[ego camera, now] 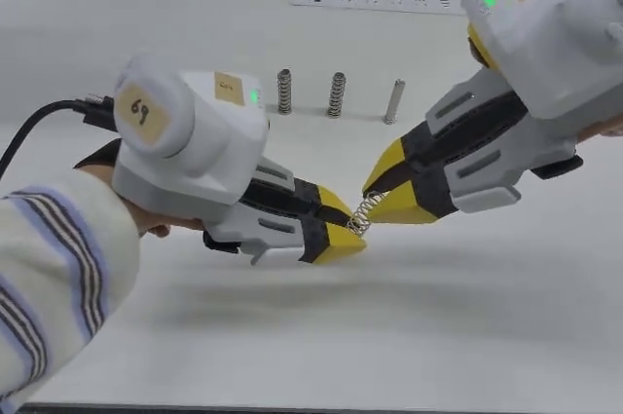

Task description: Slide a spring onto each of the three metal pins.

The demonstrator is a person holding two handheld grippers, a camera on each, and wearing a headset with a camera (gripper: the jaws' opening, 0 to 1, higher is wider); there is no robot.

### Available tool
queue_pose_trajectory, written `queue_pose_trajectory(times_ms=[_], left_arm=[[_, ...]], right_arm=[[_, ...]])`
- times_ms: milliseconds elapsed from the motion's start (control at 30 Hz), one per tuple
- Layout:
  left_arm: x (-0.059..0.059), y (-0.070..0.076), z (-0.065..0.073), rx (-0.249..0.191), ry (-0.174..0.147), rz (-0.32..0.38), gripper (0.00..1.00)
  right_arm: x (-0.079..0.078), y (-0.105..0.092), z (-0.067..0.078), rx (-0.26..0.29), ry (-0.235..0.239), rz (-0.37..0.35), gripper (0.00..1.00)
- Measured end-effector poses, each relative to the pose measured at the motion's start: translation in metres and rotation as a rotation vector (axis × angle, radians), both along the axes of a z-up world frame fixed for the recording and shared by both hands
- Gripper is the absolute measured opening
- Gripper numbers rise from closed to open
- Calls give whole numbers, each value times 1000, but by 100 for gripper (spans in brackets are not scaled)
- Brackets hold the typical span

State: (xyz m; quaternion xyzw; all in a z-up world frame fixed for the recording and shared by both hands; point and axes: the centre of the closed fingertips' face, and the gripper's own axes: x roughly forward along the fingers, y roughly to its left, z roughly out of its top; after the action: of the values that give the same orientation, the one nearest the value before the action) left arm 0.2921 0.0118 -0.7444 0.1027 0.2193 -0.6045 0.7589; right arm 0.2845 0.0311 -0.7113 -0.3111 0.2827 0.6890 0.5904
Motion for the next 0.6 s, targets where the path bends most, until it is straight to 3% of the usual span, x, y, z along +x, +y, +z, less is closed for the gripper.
queue_pose_trajectory(times_ms=[400,600], left_arm=[[0,-4,3,-6,-24,8,2],[1,0,3,-11,-23,37,2]], right_arm=[[-3,-2,0,-86,-56,79,8],[-4,-1,-6,-107,-54,80,8]])
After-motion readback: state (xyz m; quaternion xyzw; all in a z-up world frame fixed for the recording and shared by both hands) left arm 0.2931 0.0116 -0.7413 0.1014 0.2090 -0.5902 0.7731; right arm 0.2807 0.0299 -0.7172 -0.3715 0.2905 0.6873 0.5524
